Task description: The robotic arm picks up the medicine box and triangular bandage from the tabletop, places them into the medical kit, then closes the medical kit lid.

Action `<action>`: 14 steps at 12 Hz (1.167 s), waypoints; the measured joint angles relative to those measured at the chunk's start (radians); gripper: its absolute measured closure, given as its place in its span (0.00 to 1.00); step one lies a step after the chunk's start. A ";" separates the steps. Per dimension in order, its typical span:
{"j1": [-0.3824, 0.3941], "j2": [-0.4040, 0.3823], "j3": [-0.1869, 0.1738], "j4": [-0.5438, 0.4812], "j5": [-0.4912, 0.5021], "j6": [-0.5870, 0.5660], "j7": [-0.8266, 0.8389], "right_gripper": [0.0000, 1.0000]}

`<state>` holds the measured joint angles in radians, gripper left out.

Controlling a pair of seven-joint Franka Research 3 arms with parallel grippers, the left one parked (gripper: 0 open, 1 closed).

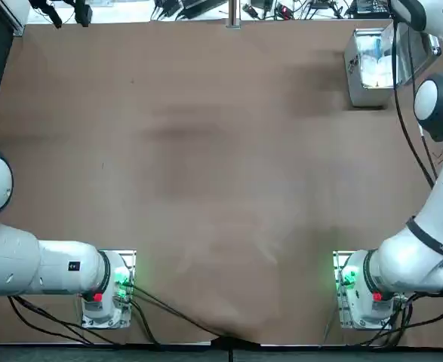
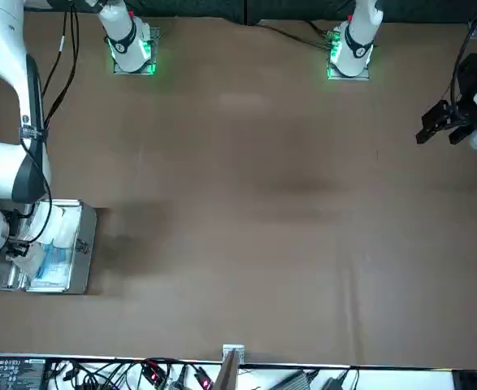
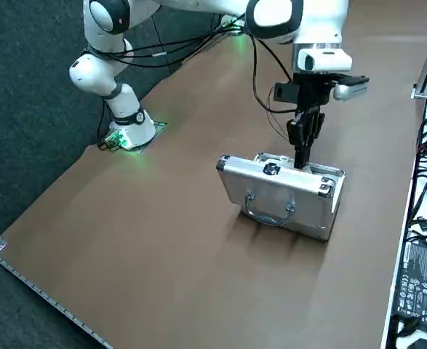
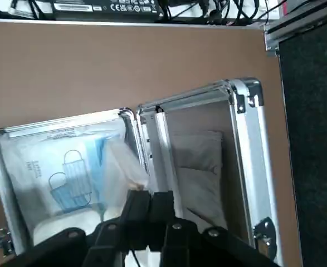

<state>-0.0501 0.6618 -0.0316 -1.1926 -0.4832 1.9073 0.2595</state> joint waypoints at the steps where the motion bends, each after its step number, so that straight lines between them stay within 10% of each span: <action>1: -0.004 0.004 0.000 0.000 0.000 0.000 0.000 0.99; 14: -0.012 0.035 -0.022 0.018 -0.026 0.013 -0.004 0.99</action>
<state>-0.0620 0.6966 -0.0537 -1.1746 -0.5091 1.9202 0.2550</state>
